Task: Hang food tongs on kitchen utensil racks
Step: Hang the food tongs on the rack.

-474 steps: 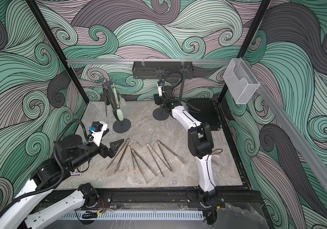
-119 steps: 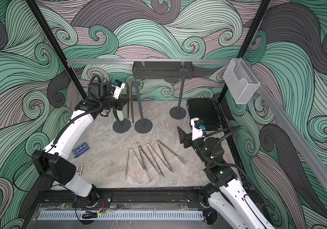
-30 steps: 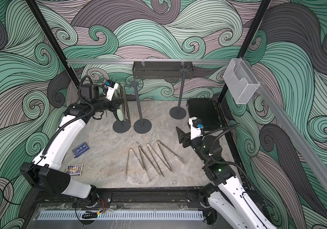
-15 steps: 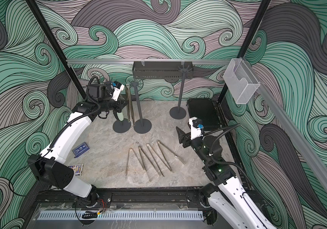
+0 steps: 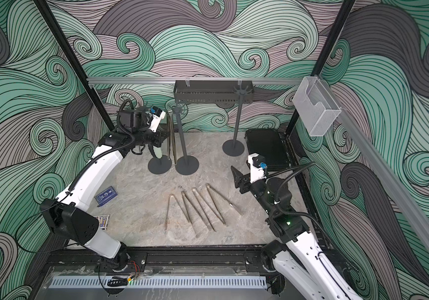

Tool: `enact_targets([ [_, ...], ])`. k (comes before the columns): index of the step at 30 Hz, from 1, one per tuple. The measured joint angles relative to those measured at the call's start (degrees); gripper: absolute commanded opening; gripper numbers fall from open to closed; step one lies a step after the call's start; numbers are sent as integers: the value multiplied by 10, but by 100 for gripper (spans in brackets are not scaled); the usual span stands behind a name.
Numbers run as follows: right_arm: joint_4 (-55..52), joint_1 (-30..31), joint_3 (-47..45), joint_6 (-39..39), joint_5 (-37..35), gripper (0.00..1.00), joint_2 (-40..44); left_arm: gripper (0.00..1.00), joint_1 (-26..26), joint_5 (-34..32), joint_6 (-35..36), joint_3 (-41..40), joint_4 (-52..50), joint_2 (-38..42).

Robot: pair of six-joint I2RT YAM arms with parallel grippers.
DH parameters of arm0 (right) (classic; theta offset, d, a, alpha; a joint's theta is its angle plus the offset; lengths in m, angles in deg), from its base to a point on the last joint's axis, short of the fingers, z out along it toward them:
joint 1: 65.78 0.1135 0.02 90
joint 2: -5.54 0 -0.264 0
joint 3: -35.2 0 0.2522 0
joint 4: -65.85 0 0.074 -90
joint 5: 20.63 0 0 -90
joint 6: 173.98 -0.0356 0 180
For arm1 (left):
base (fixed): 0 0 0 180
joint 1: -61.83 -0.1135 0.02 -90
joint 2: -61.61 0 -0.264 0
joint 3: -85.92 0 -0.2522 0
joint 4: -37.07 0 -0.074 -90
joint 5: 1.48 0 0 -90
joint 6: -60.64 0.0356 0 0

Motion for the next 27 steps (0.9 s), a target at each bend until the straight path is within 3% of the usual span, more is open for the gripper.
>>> enact_targets([
  [19,0,0,0,0,1,70,1,0,10,-60,8,-12,14,-9],
  [27,0,0,0,0,1,70,1,29,14,-73,9,-15,14,-9],
])
